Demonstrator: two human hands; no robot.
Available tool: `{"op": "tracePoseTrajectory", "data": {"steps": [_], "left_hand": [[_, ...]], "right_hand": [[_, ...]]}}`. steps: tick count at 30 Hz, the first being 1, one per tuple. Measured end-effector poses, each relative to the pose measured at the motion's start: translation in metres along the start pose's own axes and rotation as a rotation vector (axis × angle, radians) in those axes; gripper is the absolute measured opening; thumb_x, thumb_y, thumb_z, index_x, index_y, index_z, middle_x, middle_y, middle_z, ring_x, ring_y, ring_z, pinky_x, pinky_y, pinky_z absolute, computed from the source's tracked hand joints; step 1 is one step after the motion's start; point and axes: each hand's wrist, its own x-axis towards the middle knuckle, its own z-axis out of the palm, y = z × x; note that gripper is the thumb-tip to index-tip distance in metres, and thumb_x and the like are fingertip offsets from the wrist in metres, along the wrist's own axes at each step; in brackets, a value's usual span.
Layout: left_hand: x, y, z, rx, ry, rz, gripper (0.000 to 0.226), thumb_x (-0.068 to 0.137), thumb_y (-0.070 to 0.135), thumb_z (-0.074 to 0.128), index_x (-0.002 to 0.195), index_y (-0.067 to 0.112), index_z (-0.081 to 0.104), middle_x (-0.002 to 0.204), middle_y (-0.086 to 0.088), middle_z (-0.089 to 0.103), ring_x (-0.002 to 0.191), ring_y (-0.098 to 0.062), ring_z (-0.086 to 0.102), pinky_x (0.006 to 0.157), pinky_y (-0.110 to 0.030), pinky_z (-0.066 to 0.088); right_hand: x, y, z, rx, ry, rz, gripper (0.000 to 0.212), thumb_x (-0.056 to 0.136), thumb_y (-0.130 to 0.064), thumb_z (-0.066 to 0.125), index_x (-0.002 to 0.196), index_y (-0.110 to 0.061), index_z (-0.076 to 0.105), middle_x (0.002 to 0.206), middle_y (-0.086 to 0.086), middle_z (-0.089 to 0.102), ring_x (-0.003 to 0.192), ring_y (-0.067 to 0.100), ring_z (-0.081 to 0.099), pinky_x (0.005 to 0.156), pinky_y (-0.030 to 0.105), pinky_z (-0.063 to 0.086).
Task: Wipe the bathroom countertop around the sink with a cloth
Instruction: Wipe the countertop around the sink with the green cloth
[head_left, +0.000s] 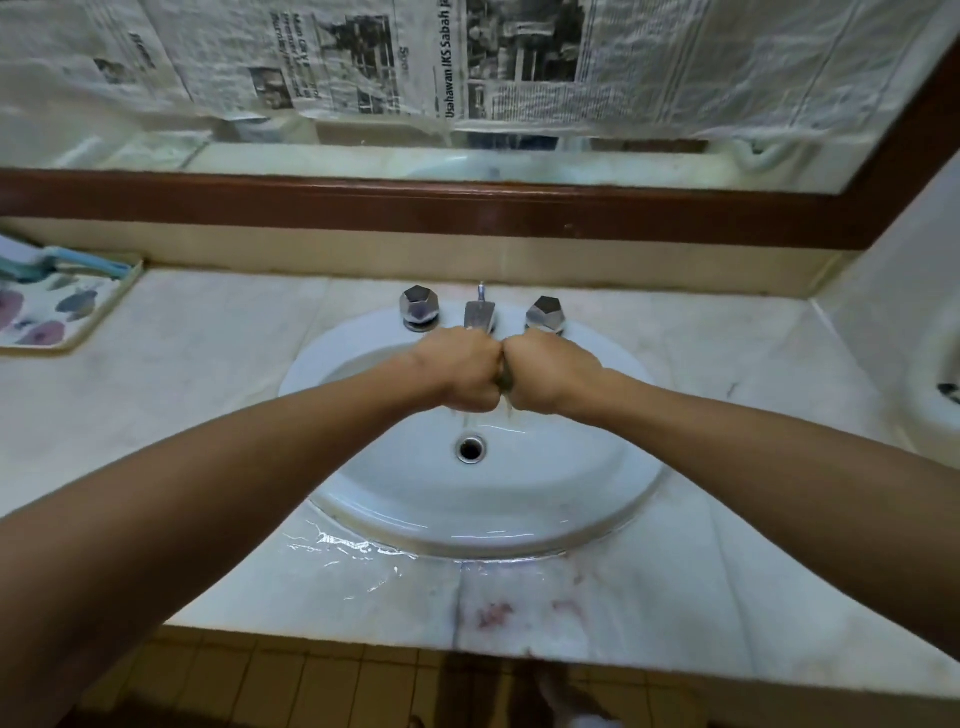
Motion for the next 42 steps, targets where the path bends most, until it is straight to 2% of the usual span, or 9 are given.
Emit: {"op": "tracePoseTrajectory", "data": {"steps": [6, 12, 16, 20, 23, 28, 33, 37, 42], "left_hand": [[0.006, -0.008, 0.001, -0.696, -0.198, -0.131, 0.021, 0.072, -0.001, 0.063, 0.066, 0.012, 0.048, 0.058, -0.005, 0.050, 0.048, -0.018, 0.044, 0.041, -0.019, 0.032], [0.011, -0.008, -0.003, -0.681, -0.135, -0.119, 0.021, 0.078, 0.013, 0.069, 0.066, 0.009, 0.053, 0.060, -0.009, 0.054, 0.051, -0.021, 0.049, 0.047, -0.025, 0.038], [0.000, 0.016, 0.025, -0.341, 0.068, 0.010, 0.026, 0.077, 0.038, 0.065, 0.094, 0.021, 0.056, 0.093, -0.004, 0.065, 0.084, -0.028, 0.060, 0.062, -0.032, 0.041], [-0.019, 0.061, 0.083, -0.664, 0.117, 0.061, 0.059, 0.067, 0.050, 0.074, 0.116, 0.029, 0.048, 0.105, 0.004, 0.055, 0.094, -0.018, 0.057, 0.071, -0.031, 0.043], [-0.031, 0.089, 0.117, -1.065, 0.084, 0.013, 0.067, 0.071, 0.037, 0.079, 0.129, 0.028, 0.046, 0.120, 0.010, 0.050, 0.109, -0.008, 0.052, 0.088, -0.022, 0.041], [-0.024, 0.118, 0.136, -1.239, 0.162, -0.162, 0.034, 0.086, 0.027, 0.070, 0.117, 0.028, 0.057, 0.120, 0.013, 0.057, 0.110, -0.009, 0.055, 0.082, -0.022, 0.040], [0.017, 0.150, 0.129, -1.121, 0.242, -0.224, 0.028, 0.090, 0.024, 0.062, 0.118, 0.022, 0.060, 0.124, 0.008, 0.055, 0.114, -0.013, 0.055, 0.084, -0.026, 0.041], [0.049, 0.178, 0.123, -0.924, 0.219, -0.263, 0.048, 0.091, 0.027, 0.059, 0.136, 0.018, 0.046, 0.142, -0.002, 0.043, 0.128, -0.020, 0.046, 0.103, -0.037, 0.039], [0.058, 0.201, 0.130, -0.778, 0.027, -0.386, 0.061, 0.093, 0.047, 0.038, 0.150, 0.027, 0.025, 0.151, 0.000, 0.040, 0.130, -0.025, 0.046, 0.102, -0.040, 0.035]], "right_hand": [[0.007, 0.000, 0.003, -0.345, 0.142, -0.125, 0.035, 0.080, -0.010, 0.058, 0.114, -0.006, 0.052, 0.100, 0.011, 0.067, 0.091, 0.032, 0.063, 0.058, 0.033, 0.033], [0.005, 0.011, -0.017, -0.312, 0.099, -0.080, 0.031, 0.081, -0.011, 0.059, 0.112, -0.013, 0.054, 0.104, 0.011, 0.061, 0.085, 0.029, 0.058, 0.058, 0.031, 0.034], [-0.025, 0.024, 0.000, 0.258, -0.096, 0.154, 0.034, 0.072, -0.022, 0.080, 0.084, -0.017, 0.048, 0.082, 0.004, 0.056, 0.066, 0.019, 0.057, 0.042, 0.023, 0.038], [-0.096, 0.044, 0.046, 0.886, -0.257, 0.355, 0.031, 0.076, -0.032, 0.079, 0.078, -0.012, 0.056, 0.060, 0.005, 0.056, 0.051, 0.019, 0.050, 0.049, 0.026, 0.043], [-0.159, 0.072, 0.084, 1.321, -0.162, 0.526, 0.030, 0.089, -0.035, 0.066, 0.091, -0.006, 0.058, 0.069, 0.016, 0.064, 0.059, 0.026, 0.060, 0.053, 0.029, 0.048], [-0.237, 0.136, 0.117, 1.763, 0.183, 1.013, 0.039, 0.091, -0.036, 0.057, 0.113, -0.004, 0.059, 0.101, 0.028, 0.070, 0.086, 0.035, 0.068, 0.078, 0.047, 0.057], [-0.262, 0.212, 0.115, 1.205, 0.483, 1.157, 0.014, 0.092, -0.011, 0.060, 0.104, -0.006, 0.066, 0.101, 0.022, 0.069, 0.078, 0.029, 0.062, 0.071, 0.033, 0.048], [-0.250, 0.269, 0.136, 0.198, 0.457, 1.042, 0.054, 0.080, 0.004, 0.056, 0.134, 0.001, 0.048, 0.150, 0.027, 0.030, 0.137, 0.044, 0.026, 0.106, 0.050, 0.030], [-0.235, 0.277, 0.185, 0.178, 0.160, 0.736, 0.081, 0.089, -0.059, 0.004, 0.152, -0.009, 0.002, 0.159, 0.006, -0.004, 0.148, 0.027, -0.004, 0.118, 0.039, -0.005]]}}
